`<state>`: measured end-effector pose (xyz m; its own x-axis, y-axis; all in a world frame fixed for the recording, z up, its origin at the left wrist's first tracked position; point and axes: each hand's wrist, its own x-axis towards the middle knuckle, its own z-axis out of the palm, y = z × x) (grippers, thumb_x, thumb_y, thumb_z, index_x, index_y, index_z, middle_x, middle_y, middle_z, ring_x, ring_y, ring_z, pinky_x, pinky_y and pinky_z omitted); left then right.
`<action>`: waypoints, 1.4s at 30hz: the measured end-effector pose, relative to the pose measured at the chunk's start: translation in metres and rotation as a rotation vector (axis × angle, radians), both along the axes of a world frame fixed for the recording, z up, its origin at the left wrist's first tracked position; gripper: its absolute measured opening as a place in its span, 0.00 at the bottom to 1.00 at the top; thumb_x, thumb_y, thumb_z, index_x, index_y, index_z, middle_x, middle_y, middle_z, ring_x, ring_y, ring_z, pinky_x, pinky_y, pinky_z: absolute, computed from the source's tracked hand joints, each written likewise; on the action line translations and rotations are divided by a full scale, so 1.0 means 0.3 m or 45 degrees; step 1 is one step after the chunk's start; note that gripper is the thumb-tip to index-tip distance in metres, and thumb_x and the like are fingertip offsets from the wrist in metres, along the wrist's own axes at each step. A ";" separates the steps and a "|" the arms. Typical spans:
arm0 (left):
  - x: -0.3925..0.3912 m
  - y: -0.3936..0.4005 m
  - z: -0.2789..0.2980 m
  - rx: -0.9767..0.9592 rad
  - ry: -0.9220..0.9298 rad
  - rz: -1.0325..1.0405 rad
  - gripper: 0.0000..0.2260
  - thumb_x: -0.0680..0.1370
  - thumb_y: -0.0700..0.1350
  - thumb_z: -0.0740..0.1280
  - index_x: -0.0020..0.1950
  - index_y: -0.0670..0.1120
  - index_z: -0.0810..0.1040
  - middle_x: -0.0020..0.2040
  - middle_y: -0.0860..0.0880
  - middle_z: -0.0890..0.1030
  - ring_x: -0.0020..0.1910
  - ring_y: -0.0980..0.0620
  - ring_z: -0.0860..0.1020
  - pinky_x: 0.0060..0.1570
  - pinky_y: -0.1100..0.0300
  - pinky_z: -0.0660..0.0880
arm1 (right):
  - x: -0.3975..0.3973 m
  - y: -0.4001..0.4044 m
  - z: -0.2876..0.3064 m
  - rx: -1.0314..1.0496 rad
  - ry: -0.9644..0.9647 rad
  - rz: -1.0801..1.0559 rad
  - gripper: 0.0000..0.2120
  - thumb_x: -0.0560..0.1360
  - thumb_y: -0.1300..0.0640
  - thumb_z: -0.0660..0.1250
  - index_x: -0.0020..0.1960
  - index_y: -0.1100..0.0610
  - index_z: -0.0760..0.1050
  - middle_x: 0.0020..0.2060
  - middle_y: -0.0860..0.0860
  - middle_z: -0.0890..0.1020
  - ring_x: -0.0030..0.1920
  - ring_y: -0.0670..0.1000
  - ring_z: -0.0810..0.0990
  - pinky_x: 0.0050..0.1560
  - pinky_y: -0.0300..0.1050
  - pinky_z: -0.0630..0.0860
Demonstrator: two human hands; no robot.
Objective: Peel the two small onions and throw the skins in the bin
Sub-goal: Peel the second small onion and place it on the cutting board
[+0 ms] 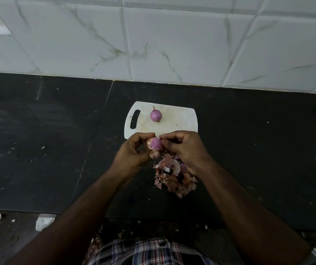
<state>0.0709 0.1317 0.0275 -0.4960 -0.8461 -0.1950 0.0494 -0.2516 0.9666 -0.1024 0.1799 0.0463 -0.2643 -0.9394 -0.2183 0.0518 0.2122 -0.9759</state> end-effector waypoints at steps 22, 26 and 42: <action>0.002 -0.010 0.005 0.022 0.002 0.024 0.22 0.70 0.31 0.76 0.60 0.46 0.78 0.60 0.46 0.81 0.56 0.45 0.81 0.45 0.61 0.80 | -0.020 -0.001 0.003 -0.250 0.741 0.099 0.08 0.71 0.64 0.74 0.45 0.51 0.83 0.44 0.46 0.83 0.48 0.44 0.81 0.51 0.42 0.79; 0.014 -0.018 0.008 0.237 0.217 0.069 0.24 0.68 0.37 0.78 0.61 0.45 0.76 0.62 0.41 0.81 0.59 0.40 0.81 0.53 0.50 0.81 | -0.039 0.012 -0.013 -0.203 0.813 0.084 0.06 0.72 0.61 0.75 0.45 0.51 0.83 0.45 0.45 0.82 0.47 0.43 0.81 0.50 0.40 0.79; 0.036 -0.015 0.014 0.600 0.537 -0.012 0.22 0.78 0.39 0.64 0.73 0.38 0.70 0.64 0.36 0.79 0.56 0.41 0.83 0.50 0.55 0.82 | -0.024 -0.001 -0.014 -0.061 0.926 -0.013 0.07 0.75 0.64 0.70 0.50 0.56 0.84 0.44 0.48 0.85 0.42 0.46 0.83 0.48 0.48 0.82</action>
